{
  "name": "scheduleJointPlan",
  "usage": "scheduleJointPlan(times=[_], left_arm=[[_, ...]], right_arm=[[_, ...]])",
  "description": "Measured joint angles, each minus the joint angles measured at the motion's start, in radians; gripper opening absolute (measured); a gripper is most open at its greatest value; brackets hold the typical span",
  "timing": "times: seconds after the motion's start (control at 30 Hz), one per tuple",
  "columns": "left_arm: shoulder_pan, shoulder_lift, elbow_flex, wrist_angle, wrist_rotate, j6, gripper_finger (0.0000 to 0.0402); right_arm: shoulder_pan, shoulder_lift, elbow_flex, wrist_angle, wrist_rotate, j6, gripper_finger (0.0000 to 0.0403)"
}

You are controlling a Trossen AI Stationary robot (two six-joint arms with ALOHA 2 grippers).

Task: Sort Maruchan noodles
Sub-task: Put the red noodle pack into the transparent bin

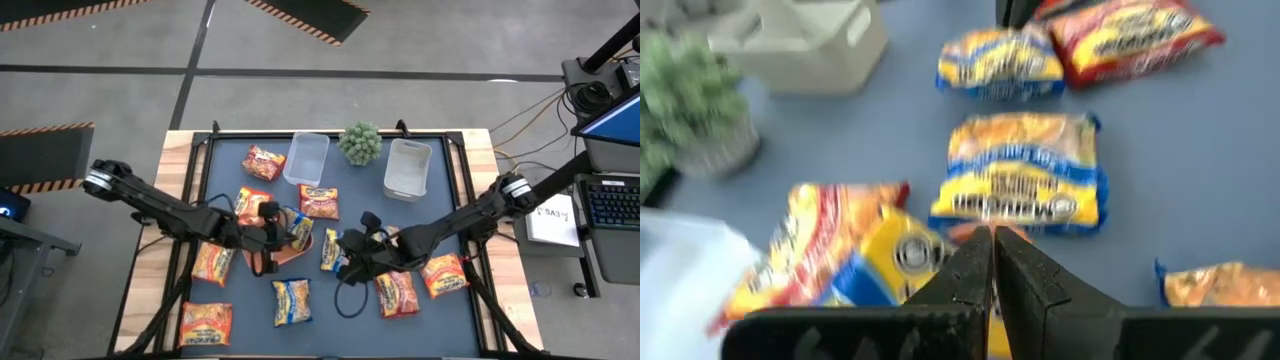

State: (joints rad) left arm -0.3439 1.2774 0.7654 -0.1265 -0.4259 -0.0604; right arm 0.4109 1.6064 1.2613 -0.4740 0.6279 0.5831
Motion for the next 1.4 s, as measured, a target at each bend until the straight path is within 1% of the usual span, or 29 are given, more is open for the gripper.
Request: scheduleJointPlan(times=[0.17, 0.3, 0.6, 0.7, 0.83, 0.97, 1.03, 1.1, 1.17, 1.23, 1.3, 1.4], left_arm=[[0.0, 0.01, 0.06, -0.001, 0.0, 0.061, 0.0], [0.0, 0.025, 0.085, -0.006, 0.0, 0.066, 0.0], [0.0, 0.029, 0.082, -0.016, -0.005, 0.044, 0.0], [0.001, 0.029, 0.082, -0.017, -0.041, 0.052, 0.0], [0.006, 0.03, 0.083, -0.002, -0.136, 0.085, 0.0], [0.042, 0.028, 0.083, 0.003, -0.211, 0.128, 0.0], [0.082, 0.025, 0.083, 0.004, -0.215, 0.145, 0.0], [0.134, 0.016, 0.083, -0.009, -0.216, 0.151, 0.0], [0.2, 0.012, 0.083, -0.035, -0.217, 0.155, 0.0], [0.273, 0.005, 0.083, -0.089, -0.193, 0.158, 0.0], [0.351, -0.002, 0.083, -0.133, -0.123, 0.17, 0.0], [0.478, -0.017, 0.083, -0.195, 0.028, 0.177, 0.0]], right_arm=[[0.019, -0.039, -0.067, 0.002, 0.001, -0.006, 0.0009], [0.021, -0.078, -0.137, 0.023, 0.001, -0.007, 0.0009], [0.02, -0.193, -0.374, 0.228, 0.001, 0.015, 0.0009], [0.014, -0.232, -0.447, 0.293, 0.001, 0.019, 0.0009], [-0.019, -0.284, -0.524, 0.377, 0.003, -0.025, 0.0009], [-0.092, -0.346, -0.576, 0.469, 0.001, -0.143, 0.0009], [-0.143, -0.38, -0.592, 0.514, -0.013, -0.225, 0.0009], [-0.206, -0.415, -0.598, 0.548, -0.069, -0.316, 0.0009], [-0.274, -0.45, -0.598, 0.584, -0.149, -0.396, 0.0009], [-0.354, -0.478, -0.598, 0.632, -0.24, -0.471, 0.0009], [-0.436, -0.505, -0.598, 0.66, -0.332, -0.529, 0.0009], [-0.55, -0.528, -0.598, 0.707, -0.464, -0.555, 0.0009]])
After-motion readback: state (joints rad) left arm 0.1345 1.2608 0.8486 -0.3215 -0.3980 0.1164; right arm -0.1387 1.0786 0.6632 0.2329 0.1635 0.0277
